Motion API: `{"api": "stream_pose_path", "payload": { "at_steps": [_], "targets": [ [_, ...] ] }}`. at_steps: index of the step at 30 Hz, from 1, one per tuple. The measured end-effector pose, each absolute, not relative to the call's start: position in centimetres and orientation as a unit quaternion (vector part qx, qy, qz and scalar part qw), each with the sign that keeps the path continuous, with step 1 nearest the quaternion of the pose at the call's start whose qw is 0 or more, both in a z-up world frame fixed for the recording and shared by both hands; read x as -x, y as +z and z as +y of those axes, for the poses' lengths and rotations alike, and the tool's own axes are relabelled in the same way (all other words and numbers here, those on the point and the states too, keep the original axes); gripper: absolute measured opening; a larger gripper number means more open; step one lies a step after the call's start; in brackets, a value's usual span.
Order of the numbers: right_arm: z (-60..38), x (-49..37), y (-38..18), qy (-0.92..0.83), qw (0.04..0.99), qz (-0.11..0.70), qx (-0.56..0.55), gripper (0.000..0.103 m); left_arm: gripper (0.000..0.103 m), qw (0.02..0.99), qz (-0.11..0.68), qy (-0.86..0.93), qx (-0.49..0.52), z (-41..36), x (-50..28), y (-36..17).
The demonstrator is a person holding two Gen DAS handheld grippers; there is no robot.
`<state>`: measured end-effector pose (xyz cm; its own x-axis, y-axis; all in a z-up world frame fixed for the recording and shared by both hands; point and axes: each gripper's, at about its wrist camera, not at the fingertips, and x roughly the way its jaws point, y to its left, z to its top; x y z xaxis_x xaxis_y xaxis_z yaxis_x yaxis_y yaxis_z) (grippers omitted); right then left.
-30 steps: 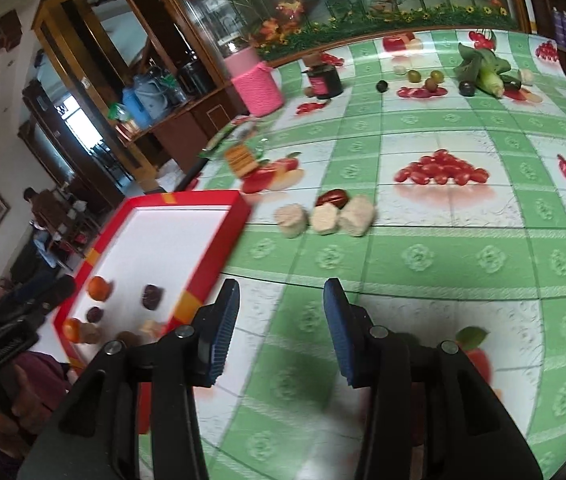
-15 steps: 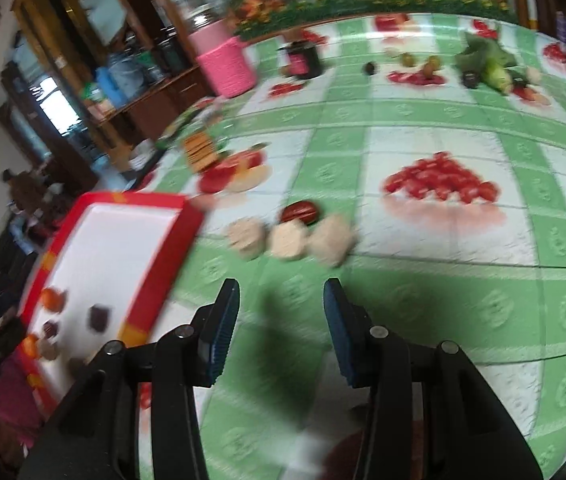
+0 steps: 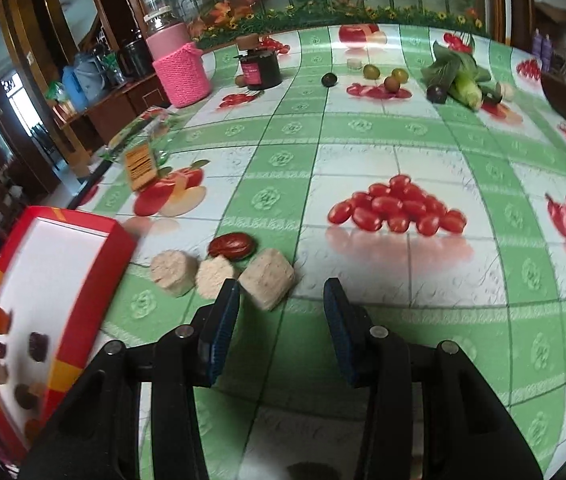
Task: Organize fruits
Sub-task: 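Grasp a beige cake cube with the right tool while the left grasps a round beige cake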
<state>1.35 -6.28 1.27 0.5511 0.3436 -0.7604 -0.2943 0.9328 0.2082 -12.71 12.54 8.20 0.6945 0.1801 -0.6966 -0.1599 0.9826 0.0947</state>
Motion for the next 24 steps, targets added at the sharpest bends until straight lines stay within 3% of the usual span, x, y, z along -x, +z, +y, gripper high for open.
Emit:
{"api": "stream_pose_path", "payload": {
  "at_steps": [8, 11, 13, 24],
  "targets": [
    [-4.3, -1.8, 1.1, 0.158, 0.886, 0.431, 0.055, 0.044, 0.078, 0.917, 0.39, 0.085, -0.015, 11.9, 12.4, 8.0],
    [-4.9, -1.9, 1.1, 0.156, 0.888, 0.431, 0.049, 0.034, 0.078, 0.916, 0.393, 0.08, -0.018, 11.5, 12.0, 8.3],
    [-5.9, -2.1, 1.1, 0.161, 0.887, 0.432, 0.024, 0.028, 0.078, 0.915, 0.394, 0.076, -0.026, 11.0, 11.5, 8.5],
    [-13.9, -4.3, 1.9, 0.126, 0.88, 0.436, -0.137, 0.028, 0.078, 0.898, 0.421, 0.017, -0.127, 6.3, 5.6, 6.6]
  ]
}}
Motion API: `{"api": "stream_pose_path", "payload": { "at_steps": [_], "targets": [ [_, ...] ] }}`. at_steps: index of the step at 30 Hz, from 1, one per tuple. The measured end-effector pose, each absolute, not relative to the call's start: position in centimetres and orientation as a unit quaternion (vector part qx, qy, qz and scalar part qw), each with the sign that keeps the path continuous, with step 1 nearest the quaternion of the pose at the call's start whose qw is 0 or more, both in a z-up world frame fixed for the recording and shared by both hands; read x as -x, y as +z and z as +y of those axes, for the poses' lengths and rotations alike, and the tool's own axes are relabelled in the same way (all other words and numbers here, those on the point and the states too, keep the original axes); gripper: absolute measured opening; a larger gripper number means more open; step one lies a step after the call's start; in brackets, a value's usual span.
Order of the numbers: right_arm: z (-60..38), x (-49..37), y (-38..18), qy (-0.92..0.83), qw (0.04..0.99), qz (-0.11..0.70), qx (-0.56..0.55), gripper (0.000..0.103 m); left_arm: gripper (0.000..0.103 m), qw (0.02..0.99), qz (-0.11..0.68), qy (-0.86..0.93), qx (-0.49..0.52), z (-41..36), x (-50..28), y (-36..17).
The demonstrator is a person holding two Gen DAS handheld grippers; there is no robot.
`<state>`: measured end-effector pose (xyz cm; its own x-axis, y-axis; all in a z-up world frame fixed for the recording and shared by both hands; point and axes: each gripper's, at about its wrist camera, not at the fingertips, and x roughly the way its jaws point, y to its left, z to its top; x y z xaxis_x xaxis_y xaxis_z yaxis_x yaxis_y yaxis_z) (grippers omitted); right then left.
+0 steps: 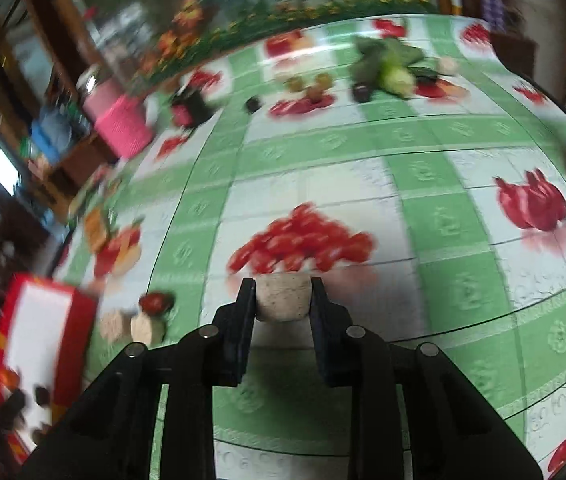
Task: Organize fruits
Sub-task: 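Grasp a beige cake cube with the right tool while the left grasps a round beige cake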
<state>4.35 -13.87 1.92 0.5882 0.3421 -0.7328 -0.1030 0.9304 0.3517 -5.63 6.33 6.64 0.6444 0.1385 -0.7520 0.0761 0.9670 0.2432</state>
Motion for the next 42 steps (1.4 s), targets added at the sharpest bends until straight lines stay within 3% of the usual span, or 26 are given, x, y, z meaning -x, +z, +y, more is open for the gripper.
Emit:
{"api": "stream_pose_path", "payload": {
  "at_steps": [15, 18, 20, 24, 29, 42],
  "targets": [
    [-16.7, -4.7, 2.8, 0.134, 0.866, 0.433, -0.211, 0.028, 0.075, 0.847, 0.492, -0.006, -0.202, 2.6, -1.6, 2.2],
    [-16.7, -4.6, 2.8, 0.135, 0.865, 0.434, -0.212, 0.028, 0.066, 0.84, 0.502, -0.009, -0.206, 2.2, -2.4, 1.4],
    [-16.7, -4.7, 2.8, 0.137, 0.865, 0.434, -0.213, 0.028, 0.052, 0.838, 0.509, -0.011, -0.198, 2.3, -3.0, 1.1],
    [-16.6, -4.7, 2.8, 0.138, 0.864, 0.436, -0.212, 0.028, 0.044, 0.841, 0.514, -0.019, -0.168, 2.8, -3.7, 1.0],
    [-16.3, -4.8, 2.6, 0.139, 0.863, 0.439, -0.209, 0.028, 0.026, 0.844, 0.512, -0.034, -0.156, 2.3, -3.6, 0.9],
    [-15.2, -3.3, 4.6, 0.2, 0.878, 0.384, -0.204, 0.028, 0.026, 0.885, 0.455, -0.038, -0.094, 2.5, 1.0, 5.2]
  ]
}}
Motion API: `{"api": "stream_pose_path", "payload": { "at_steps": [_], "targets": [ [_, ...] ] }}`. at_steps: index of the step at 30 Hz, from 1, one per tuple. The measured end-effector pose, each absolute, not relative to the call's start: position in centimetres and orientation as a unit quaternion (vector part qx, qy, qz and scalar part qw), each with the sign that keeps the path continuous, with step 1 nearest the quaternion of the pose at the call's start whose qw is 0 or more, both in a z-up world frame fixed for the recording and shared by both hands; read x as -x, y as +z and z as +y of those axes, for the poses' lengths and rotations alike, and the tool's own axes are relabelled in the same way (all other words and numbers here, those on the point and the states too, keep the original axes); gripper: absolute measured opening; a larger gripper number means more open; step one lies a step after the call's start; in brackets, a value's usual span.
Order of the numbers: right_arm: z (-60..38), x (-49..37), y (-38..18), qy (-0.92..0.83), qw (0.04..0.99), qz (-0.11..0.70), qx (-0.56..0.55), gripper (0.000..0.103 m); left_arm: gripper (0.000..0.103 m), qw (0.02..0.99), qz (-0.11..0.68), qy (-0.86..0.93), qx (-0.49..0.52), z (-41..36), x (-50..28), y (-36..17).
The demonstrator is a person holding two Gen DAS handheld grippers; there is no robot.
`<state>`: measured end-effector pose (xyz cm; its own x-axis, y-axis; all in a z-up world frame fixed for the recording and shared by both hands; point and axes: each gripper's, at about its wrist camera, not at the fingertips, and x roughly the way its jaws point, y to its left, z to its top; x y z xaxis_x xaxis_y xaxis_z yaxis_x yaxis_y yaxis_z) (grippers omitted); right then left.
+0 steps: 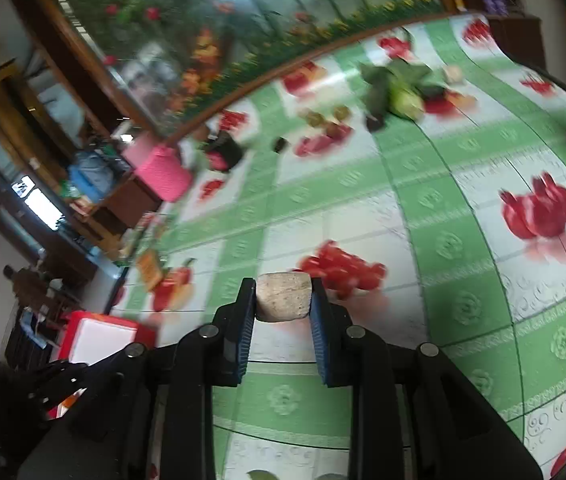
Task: Organize fruits
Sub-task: 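Grasp a beige cake cube with the right tool while the left grasps a round beige cake, then carry both beige cakes into the white tray and open both tools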
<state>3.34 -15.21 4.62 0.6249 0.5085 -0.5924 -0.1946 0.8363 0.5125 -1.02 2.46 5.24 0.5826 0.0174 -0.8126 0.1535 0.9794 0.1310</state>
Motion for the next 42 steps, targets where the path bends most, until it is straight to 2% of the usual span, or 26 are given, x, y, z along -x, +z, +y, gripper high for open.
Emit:
{"api": "stream_pose_path", "payload": {
  "at_steps": [7, 17, 23, 31, 42],
  "targets": [
    [-13.0, -1.2, 6.2, 0.25, 0.894, 0.334, -0.164, 0.028, 0.026, 0.917, 0.393, -0.013, -0.066, 5.5, 7.2, 9.3],
    [-10.9, -0.1, 5.2, 0.239, 0.9, 0.346, -0.116, 0.028, 0.026, 0.933, 0.352, 0.073, -0.023, 13.1, 14.0, 10.7],
    [-9.8, 1.8, 5.8, 0.234, 0.903, 0.342, -0.118, 0.028, 0.026, 0.931, 0.349, 0.106, 0.001, 16.7, 14.8, 10.2],
    [-2.0, 5.0, 7.7, 0.321, 0.878, 0.343, -0.087, 0.028, 0.026, 0.929, 0.352, 0.114, 0.026, 19.2, 13.4, 9.5],
    [7.3, 4.8, 6.0, 0.365, 0.839, 0.398, -0.067, 0.029, 0.026, 0.917, 0.358, 0.174, 0.018, 21.0, 12.1, 7.4]
  ]
}}
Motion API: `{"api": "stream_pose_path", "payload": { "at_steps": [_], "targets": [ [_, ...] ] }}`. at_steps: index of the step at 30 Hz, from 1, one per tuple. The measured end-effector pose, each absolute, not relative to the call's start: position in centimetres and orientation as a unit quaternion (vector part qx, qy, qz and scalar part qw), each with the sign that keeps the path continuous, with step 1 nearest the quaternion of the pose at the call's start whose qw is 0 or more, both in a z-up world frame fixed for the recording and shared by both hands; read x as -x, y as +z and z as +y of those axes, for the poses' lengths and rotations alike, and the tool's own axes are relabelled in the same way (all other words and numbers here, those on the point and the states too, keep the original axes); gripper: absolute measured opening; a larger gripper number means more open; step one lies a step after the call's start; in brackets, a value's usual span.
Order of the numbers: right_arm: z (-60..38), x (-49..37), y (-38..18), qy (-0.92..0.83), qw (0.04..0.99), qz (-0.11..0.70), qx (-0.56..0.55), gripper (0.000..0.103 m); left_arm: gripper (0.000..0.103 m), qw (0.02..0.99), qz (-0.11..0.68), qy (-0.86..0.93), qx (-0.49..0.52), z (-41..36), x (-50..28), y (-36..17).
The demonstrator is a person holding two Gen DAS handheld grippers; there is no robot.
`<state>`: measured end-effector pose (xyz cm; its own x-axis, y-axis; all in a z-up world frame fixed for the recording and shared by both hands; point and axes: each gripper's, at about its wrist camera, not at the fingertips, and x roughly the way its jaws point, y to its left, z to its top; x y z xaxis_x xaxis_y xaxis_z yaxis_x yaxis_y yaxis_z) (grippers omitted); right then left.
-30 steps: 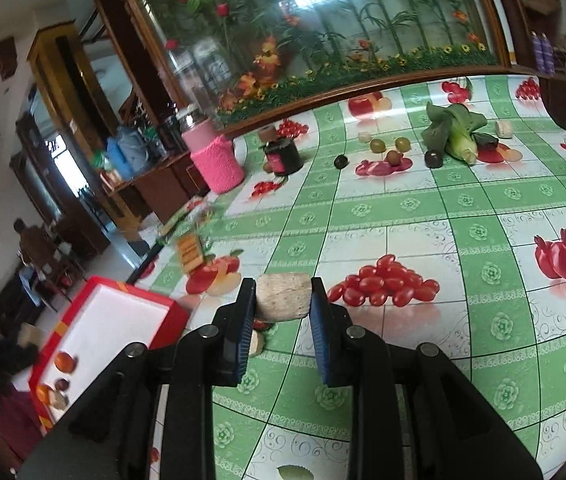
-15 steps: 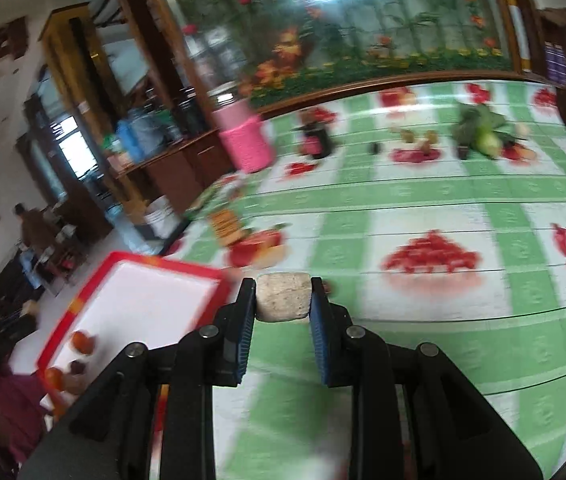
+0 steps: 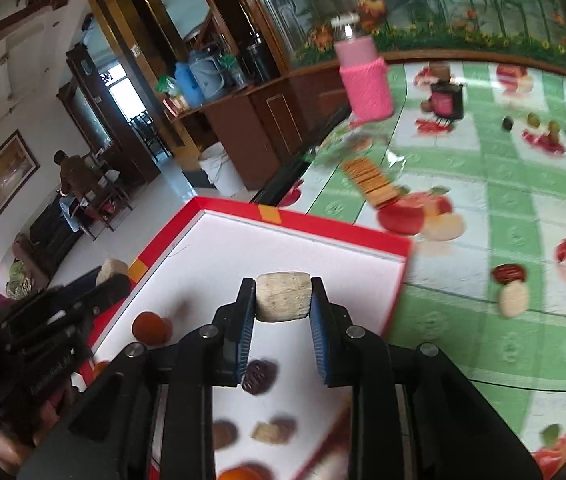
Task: Organize fruits
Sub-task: 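Carry both beige cakes into the white tray and open both tools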
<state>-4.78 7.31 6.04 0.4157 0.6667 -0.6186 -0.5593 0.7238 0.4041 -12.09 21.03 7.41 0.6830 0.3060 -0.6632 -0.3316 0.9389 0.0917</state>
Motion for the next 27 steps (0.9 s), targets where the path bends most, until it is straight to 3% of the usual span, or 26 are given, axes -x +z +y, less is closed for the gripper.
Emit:
{"api": "stream_pose_path", "payload": {
  "at_steps": [27],
  "targets": [
    [9.3, 3.0, 2.8, 0.377, 0.817, 0.432, -0.052, 0.029, 0.026, 0.888, 0.404, 0.217, 0.006, 21.6, 10.3, 4.6]
  ]
}}
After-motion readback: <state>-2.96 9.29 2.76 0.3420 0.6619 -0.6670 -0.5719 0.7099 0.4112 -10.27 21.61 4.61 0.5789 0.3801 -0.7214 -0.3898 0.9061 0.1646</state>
